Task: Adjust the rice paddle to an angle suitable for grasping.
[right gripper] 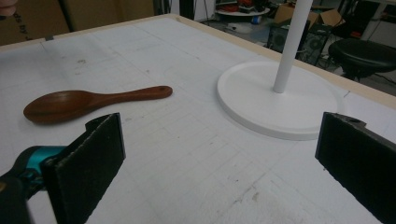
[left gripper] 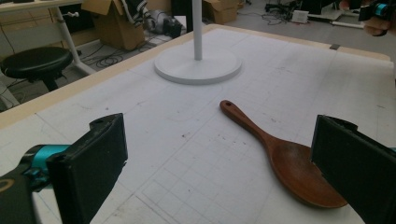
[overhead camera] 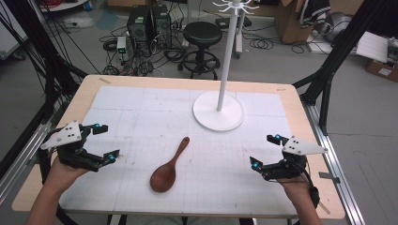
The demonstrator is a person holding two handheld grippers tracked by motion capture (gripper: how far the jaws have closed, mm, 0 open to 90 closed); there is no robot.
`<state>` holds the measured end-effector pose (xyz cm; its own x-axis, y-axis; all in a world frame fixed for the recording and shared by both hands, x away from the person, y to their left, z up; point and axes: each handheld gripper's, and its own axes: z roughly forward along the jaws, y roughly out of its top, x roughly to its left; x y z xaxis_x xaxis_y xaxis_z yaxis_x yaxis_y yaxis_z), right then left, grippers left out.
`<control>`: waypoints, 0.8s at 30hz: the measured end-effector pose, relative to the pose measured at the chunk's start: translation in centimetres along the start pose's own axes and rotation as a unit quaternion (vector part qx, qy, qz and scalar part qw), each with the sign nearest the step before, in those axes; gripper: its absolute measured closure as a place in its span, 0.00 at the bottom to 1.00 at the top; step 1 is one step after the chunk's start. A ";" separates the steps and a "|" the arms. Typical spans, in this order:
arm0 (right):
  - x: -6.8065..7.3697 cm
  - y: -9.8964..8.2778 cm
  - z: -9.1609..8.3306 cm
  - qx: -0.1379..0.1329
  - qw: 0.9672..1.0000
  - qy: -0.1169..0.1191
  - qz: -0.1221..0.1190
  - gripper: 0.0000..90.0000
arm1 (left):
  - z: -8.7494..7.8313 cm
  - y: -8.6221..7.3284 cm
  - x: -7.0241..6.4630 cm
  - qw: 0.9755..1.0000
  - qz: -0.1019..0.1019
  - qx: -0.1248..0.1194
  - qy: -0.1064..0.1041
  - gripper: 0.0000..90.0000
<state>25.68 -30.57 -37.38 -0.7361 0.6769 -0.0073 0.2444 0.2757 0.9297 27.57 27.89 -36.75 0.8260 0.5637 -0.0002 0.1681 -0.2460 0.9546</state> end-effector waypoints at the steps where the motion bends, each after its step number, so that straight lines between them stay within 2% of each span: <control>1: 0.0 0.0 0.0 0.000 1.000 0.000 0.000 0.01 | 0.1 0.0 0.0 1.000 -0.001 0.000 -0.002 0.05; 8: -0.1 -0.1 -0.3 0.002 1.000 -0.004 -0.005 0.01 | 0.5 0.3 0.1 1.000 0.002 0.006 -0.007 0.05; 19: 0.2 0.0 -0.4 0.003 1.000 -0.005 -0.007 0.01 | 1.4 1.2 -0.3 1.000 0.007 0.010 0.004 0.05; 24: 0.1 0.0 -0.5 0.003 1.000 -0.006 -0.006 0.01 | 2.5 1.6 -0.4 0.999 0.007 0.034 0.002 0.05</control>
<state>25.27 -30.83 -37.24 -0.7307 0.6823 -0.0222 0.2397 0.2869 0.9275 28.84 25.28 -35.96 0.8264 0.5629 0.0143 0.1924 -0.3061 0.9324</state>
